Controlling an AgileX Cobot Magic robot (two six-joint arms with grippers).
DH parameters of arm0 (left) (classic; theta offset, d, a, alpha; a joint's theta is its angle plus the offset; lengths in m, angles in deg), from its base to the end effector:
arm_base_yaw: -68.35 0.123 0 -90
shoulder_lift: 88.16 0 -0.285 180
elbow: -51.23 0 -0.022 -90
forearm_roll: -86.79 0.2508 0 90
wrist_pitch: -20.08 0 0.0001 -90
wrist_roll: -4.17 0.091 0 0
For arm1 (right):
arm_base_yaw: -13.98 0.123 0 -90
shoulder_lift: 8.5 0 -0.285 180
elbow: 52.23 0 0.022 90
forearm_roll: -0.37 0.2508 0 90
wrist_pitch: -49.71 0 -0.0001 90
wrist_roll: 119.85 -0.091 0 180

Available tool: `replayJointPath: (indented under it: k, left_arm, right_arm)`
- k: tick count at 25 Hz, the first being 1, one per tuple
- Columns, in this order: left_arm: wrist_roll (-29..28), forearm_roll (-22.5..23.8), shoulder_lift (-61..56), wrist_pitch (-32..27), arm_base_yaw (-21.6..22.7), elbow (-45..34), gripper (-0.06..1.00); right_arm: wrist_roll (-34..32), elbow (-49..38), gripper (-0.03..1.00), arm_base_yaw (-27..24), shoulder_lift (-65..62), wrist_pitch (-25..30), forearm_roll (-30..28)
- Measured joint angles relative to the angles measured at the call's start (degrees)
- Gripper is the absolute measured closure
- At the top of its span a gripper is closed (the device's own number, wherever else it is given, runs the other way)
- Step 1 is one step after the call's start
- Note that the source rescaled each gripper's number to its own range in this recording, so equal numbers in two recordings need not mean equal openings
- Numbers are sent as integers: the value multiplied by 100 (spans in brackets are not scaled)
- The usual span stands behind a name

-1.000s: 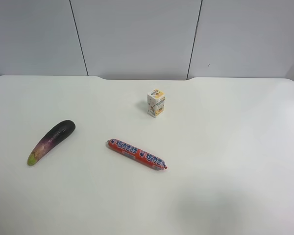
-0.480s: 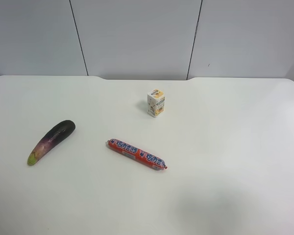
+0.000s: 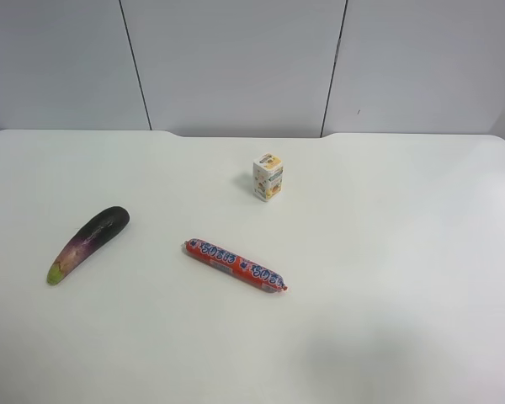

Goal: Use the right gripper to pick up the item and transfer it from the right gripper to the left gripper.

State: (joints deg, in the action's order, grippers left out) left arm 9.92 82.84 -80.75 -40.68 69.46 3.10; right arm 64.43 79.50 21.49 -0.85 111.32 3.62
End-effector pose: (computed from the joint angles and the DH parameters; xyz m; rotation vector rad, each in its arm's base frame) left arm -0.0067 -0.0056 0.2796 0.0858 2.0261 -0.0067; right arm -0.0070 0.0037 0.2777 -0.2141 2.0403 0.1030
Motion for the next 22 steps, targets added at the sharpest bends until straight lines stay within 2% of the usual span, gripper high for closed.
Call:
replayJointPath:
  k: [5,22]
  left_arm:
    - [0,0,0,0,281,0,-6]
    - [-17,0,0,0,281,0,-6]
  right_arm:
    - [0,0,-3,0,0,0,0]
    - [0,0,-3,0,0,0,0]
